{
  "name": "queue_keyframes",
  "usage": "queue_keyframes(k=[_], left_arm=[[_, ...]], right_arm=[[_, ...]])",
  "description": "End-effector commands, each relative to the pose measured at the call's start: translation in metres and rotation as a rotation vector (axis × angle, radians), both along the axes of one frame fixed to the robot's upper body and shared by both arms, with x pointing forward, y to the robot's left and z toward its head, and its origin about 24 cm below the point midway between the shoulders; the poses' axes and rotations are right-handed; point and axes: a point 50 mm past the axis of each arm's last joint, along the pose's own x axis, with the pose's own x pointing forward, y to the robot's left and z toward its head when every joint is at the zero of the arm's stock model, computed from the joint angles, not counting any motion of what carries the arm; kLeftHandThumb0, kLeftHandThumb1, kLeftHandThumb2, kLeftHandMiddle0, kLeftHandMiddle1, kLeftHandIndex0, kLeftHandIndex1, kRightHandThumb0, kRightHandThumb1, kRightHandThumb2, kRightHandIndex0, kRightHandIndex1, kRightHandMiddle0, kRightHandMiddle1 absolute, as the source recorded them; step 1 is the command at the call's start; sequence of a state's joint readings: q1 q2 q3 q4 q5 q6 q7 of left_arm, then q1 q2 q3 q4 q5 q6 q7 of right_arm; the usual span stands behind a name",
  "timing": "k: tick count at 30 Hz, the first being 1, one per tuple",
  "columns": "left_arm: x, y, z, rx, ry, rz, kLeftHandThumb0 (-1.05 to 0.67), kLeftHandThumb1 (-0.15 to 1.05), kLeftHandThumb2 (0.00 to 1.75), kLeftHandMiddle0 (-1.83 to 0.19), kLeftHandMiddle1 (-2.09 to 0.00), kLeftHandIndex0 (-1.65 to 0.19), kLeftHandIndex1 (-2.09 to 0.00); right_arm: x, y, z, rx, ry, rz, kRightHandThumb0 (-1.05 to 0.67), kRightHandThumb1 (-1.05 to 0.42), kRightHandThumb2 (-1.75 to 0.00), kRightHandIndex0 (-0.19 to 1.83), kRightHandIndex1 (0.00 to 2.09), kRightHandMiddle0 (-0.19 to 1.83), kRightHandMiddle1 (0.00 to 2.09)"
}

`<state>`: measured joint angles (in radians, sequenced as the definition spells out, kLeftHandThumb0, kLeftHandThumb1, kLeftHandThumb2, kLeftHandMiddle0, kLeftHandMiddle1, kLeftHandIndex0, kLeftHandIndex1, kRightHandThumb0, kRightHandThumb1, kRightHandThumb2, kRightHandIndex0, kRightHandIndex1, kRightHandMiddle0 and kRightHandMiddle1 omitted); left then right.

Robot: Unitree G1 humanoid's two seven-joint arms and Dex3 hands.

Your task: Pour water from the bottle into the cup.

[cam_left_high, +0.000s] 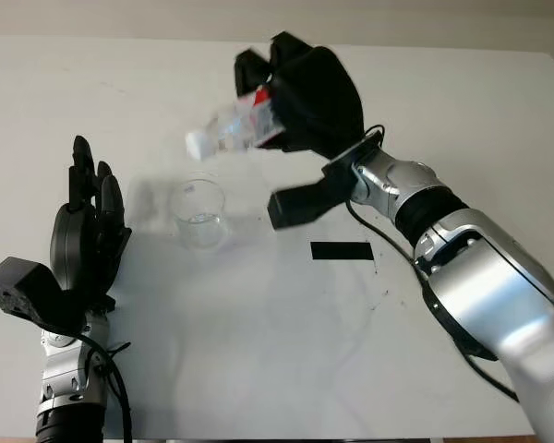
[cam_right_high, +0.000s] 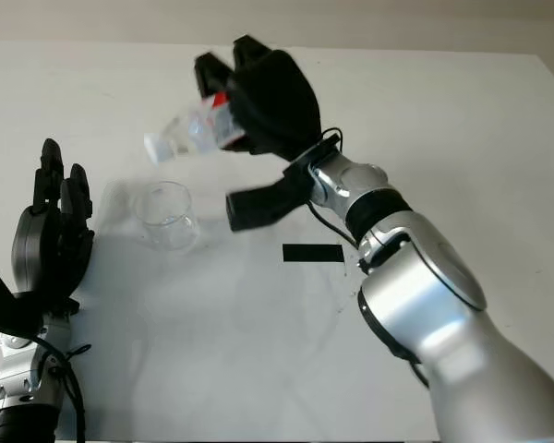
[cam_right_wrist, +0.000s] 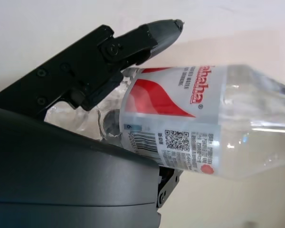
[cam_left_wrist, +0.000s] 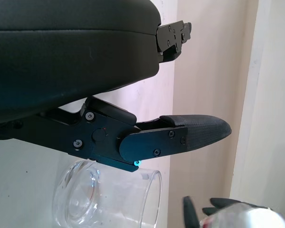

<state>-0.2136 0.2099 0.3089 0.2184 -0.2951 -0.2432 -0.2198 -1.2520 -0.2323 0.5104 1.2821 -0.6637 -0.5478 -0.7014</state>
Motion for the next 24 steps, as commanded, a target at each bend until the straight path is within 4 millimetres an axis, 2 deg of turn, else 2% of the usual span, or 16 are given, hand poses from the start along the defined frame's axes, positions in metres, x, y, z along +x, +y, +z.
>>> queue_keyframes(k=[1, 4, 9, 16, 19, 24], left_arm=[[-0.003, 0.001, -0.007, -0.008, 0.024, 0.002, -0.73, 1.05, 0.54, 0.19, 0.00, 0.19, 0.00], [-0.004, 0.002, -0.008, -0.004, 0.026, 0.002, -0.73, 1.05, 0.54, 0.19, 0.00, 0.19, 0.00], [-0.004, 0.002, -0.007, -0.005, 0.029, 0.004, -0.73, 1.05, 0.53, 0.19, 0.00, 0.19, 0.00], [-0.003, 0.002, -0.007, 0.000, 0.036, 0.000, -0.74, 1.05, 0.54, 0.19, 0.00, 0.19, 0.00], [-0.003, 0.002, -0.008, 0.000, 0.036, -0.010, -0.74, 1.05, 0.53, 0.19, 0.00, 0.19, 0.00], [-0.001, 0.002, -0.008, -0.010, 0.038, -0.021, -0.73, 1.05, 0.54, 0.19, 0.00, 0.19, -0.01]], right_arm=[[-0.001, -0.001, 0.001, 0.090, 0.045, 0.033, -0.41, -1.05, -0.33, 1.24, 2.09, 0.93, 2.09], [0.001, -0.008, -0.005, 0.239, 0.196, 0.084, -0.40, -1.05, -0.38, 1.26, 2.09, 0.92, 2.09], [0.004, -0.022, -0.014, 0.452, 0.406, 0.155, -0.36, -1.05, -0.42, 1.15, 2.09, 0.84, 2.09], [0.001, -0.046, -0.034, 0.651, 0.602, 0.242, -0.35, -1.05, -0.46, 1.18, 2.09, 0.95, 2.09], [-0.005, -0.058, -0.044, 0.783, 0.741, 0.291, -0.35, -1.05, -0.49, 1.15, 2.09, 0.90, 2.09], [-0.025, -0.071, -0.055, 0.891, 0.889, 0.334, -0.39, -1.05, -0.50, 1.23, 2.09, 0.98, 2.09]])
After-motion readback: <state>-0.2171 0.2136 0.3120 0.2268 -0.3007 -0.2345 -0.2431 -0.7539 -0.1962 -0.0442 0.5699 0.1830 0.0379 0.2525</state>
